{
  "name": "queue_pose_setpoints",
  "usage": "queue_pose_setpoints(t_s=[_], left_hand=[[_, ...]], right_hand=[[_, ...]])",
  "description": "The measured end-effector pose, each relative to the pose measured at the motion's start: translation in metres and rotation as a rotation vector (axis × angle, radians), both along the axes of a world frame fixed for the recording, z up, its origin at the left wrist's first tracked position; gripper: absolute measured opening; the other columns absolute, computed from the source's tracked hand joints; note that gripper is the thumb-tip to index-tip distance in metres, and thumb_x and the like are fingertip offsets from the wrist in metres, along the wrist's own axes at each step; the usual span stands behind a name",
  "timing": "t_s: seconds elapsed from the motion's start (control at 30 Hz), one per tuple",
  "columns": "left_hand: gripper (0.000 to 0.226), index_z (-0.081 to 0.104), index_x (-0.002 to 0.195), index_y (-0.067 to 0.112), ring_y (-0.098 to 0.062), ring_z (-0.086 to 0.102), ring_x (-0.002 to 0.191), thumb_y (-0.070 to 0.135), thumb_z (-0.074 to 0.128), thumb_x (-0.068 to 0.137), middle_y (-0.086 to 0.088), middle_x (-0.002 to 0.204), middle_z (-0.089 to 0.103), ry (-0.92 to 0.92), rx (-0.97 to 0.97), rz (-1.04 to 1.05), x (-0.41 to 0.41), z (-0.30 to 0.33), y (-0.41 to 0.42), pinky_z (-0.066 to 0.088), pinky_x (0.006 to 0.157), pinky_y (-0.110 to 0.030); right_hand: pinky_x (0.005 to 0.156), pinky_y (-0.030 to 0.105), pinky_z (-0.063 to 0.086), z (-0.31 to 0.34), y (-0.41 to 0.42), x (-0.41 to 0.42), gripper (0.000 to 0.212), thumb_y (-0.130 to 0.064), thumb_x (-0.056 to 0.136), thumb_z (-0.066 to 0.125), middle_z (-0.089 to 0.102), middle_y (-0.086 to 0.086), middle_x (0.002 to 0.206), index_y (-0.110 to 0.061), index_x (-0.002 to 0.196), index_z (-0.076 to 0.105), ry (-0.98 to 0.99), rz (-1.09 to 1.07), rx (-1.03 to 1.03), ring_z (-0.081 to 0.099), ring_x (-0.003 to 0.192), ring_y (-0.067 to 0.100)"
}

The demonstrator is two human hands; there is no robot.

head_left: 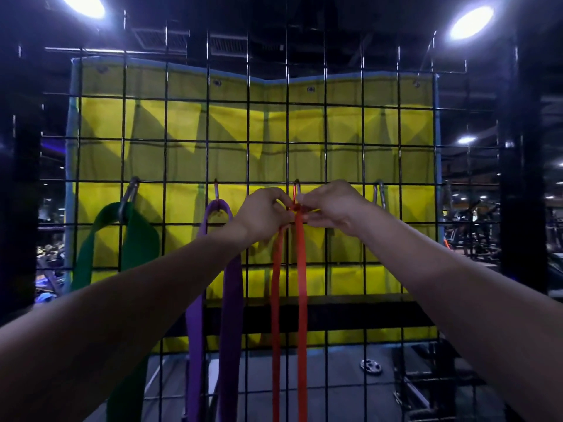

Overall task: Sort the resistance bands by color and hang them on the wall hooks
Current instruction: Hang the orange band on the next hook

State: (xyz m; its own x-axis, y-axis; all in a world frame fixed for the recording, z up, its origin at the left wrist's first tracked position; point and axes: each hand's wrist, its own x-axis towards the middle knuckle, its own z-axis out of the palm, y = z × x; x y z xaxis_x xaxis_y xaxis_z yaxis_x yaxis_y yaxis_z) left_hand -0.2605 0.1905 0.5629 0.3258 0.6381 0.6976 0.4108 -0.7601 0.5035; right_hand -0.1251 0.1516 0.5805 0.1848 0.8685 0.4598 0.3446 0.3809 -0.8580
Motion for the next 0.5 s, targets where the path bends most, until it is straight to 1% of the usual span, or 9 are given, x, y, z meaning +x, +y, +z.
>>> queue_pose_setpoints(t_s=[0.07, 0.13, 0.17, 0.27, 0.3, 0.33, 0.4, 0.43, 0.5], left_hand=[[0.015, 0.062, 0.101, 0.010, -0.020, 0.059, 0.069, 0.008, 0.060, 0.087, -0.009, 0.075, 0.063, 0.009, 0.013, 0.003, 0.001, 0.000, -0.002, 0.049, 0.060, -0.030], [0.016, 0.063, 0.102, 0.010, -0.019, 0.060, 0.069, 0.009, 0.061, 0.086, -0.011, 0.077, 0.065, -0.014, -0.005, -0.016, 0.003, -0.001, -0.003, 0.053, 0.066, -0.034], [0.016, 0.063, 0.102, 0.009, -0.019, 0.061, 0.070, 0.009, 0.062, 0.086, -0.013, 0.079, 0.067, -0.033, -0.022, -0.030, 0.004, -0.002, -0.004, 0.054, 0.069, -0.037], [0.020, 0.062, 0.104, 0.007, -0.022, 0.062, 0.070, 0.007, 0.064, 0.084, -0.017, 0.081, 0.069, -0.082, -0.065, -0.078, 0.007, -0.006, -0.005, 0.055, 0.070, -0.040], [0.023, 0.061, 0.106, 0.007, -0.023, 0.062, 0.071, 0.006, 0.065, 0.084, -0.013, 0.078, 0.068, -0.094, -0.077, -0.093, 0.008, -0.008, -0.005, 0.055, 0.070, -0.041], [0.026, 0.060, 0.109, 0.008, -0.024, 0.063, 0.071, 0.006, 0.065, 0.083, -0.007, 0.075, 0.065, -0.103, -0.088, -0.102, 0.008, -0.011, -0.005, 0.056, 0.071, -0.041], [0.033, 0.058, 0.114, 0.011, -0.025, 0.063, 0.072, 0.005, 0.066, 0.082, -0.001, 0.076, 0.059, -0.122, -0.108, -0.112, 0.007, -0.019, -0.004, 0.056, 0.069, -0.042], [0.036, 0.057, 0.117, 0.012, -0.025, 0.063, 0.073, 0.004, 0.065, 0.082, -0.001, 0.078, 0.058, -0.137, -0.116, -0.117, 0.005, -0.022, -0.005, 0.057, 0.068, -0.040], [0.039, 0.055, 0.120, 0.015, -0.022, 0.062, 0.071, 0.003, 0.063, 0.084, -0.002, 0.083, 0.059, -0.162, -0.130, -0.124, 0.001, -0.027, -0.005, 0.057, 0.063, -0.033]], right_hand=[[0.069, 0.029, 0.055, -0.007, -0.005, 0.003, 0.008, -0.013, 0.083, 0.068, 0.063, 0.006, 0.070, -0.008, 0.081, 0.063, -0.084, 0.002, -0.035, 0.060, 0.061, 0.014], [0.068, 0.029, 0.055, -0.013, -0.003, 0.004, 0.012, -0.007, 0.081, 0.070, 0.063, 0.007, 0.069, -0.003, 0.092, 0.067, -0.172, -0.070, 0.027, 0.061, 0.061, 0.016], [0.068, 0.030, 0.054, -0.015, -0.001, 0.005, 0.018, -0.006, 0.080, 0.069, 0.065, 0.008, 0.073, -0.004, 0.099, 0.068, -0.275, -0.177, 0.099, 0.063, 0.064, 0.019], [0.067, 0.029, 0.043, -0.022, -0.002, 0.004, 0.028, -0.011, 0.084, 0.056, 0.068, 0.006, 0.100, -0.021, 0.108, 0.068, -0.896, -0.659, 0.328, 0.063, 0.093, 0.028], [0.066, 0.029, 0.040, -0.025, -0.003, 0.003, 0.031, -0.012, 0.086, 0.052, 0.065, 0.005, 0.106, -0.023, 0.111, 0.066, -1.006, -0.722, 0.366, 0.061, 0.098, 0.028], [0.066, 0.030, 0.040, -0.030, -0.002, 0.003, 0.032, -0.013, 0.087, 0.051, 0.063, 0.005, 0.108, -0.023, 0.114, 0.063, -1.032, -0.730, 0.372, 0.060, 0.101, 0.028], [0.073, 0.031, 0.046, -0.041, 0.001, 0.004, 0.034, -0.016, 0.086, 0.056, 0.065, 0.003, 0.109, -0.024, 0.120, 0.060, -0.890, -0.645, 0.335, 0.060, 0.104, 0.028], [0.076, 0.032, 0.048, -0.046, 0.003, 0.004, 0.037, -0.018, 0.084, 0.060, 0.067, 0.002, 0.105, -0.024, 0.121, 0.059, -0.784, -0.572, 0.297, 0.060, 0.103, 0.027], [0.071, 0.028, 0.047, -0.055, 0.002, 0.002, 0.044, -0.019, 0.080, 0.065, 0.067, -0.001, 0.089, -0.022, 0.123, 0.058, -0.651, -0.440, 0.199, 0.063, 0.095, 0.025]])
